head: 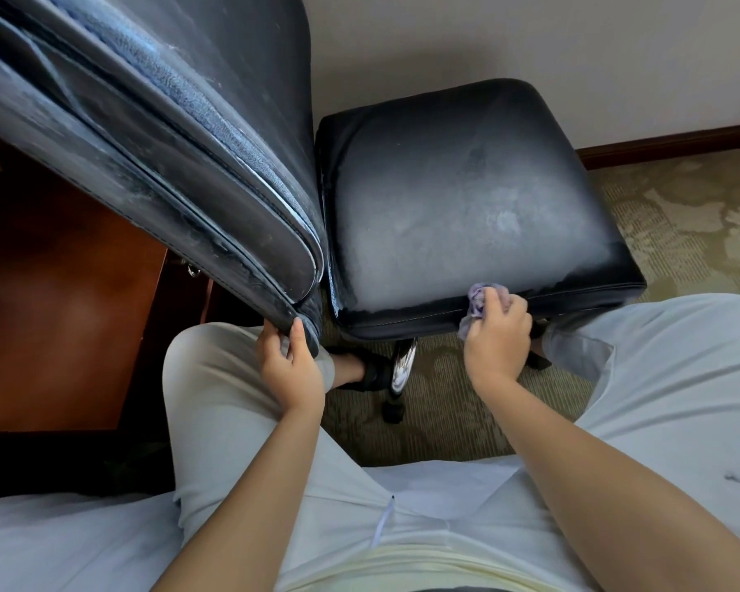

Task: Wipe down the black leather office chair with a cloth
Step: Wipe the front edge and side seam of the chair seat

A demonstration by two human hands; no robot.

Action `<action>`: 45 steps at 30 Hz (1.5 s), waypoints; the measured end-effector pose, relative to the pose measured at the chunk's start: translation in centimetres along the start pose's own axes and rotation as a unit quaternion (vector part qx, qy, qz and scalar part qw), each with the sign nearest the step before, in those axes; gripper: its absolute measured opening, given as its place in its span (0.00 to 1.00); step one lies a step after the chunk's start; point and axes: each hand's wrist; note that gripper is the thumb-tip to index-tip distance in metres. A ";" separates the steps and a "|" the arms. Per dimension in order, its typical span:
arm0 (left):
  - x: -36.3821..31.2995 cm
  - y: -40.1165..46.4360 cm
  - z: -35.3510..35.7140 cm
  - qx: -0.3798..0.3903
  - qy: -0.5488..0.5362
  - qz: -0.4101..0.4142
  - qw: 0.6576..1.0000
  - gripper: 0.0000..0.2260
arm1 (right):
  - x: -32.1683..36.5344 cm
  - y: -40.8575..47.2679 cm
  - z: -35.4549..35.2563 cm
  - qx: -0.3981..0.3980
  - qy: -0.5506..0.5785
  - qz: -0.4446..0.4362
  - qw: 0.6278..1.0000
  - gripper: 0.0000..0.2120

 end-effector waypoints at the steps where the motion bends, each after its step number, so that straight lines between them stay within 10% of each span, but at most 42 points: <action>1: -0.1 -0.1 0.0 -0.005 -0.001 -0.003 1.000 0.20 | 0.7 -0.6 0.1 0.004 0.001 -0.037 0.999 0.15; 9: -0.6 -0.6 -0.2 -0.005 -0.012 -0.015 1.000 0.20 | 1.9 -1.7 1.0 0.030 0.004 -0.218 0.975 0.25; 13: -0.6 -0.7 -0.2 -0.001 -0.021 -0.024 0.999 0.20 | -0.5 1.1 0.4 0.027 0.031 -0.058 0.997 0.12; 23: -1.0 -1.0 -0.2 0.008 -0.031 -0.062 0.998 0.21 | 2.4 -0.1 -0.4 0.060 0.045 0.072 0.995 0.23; 34: -1.8 0.2 -1.1 -0.001 -0.196 -0.158 0.968 0.11 | 11.1 -5.9 -0.3 0.257 0.226 -0.185 0.921 0.20; 45: -2.2 0.1 -1.1 -0.014 -0.248 -0.195 0.949 0.13 | 13.4 -6.5 -2.3 0.094 0.350 -0.291 0.885 0.18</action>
Point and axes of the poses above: each hand's wrist, its own y-axis towards the middle knuckle, its own z-axis out of the palm, x = y × z, and after that the axes turned 9 degrees about -y, right-handed
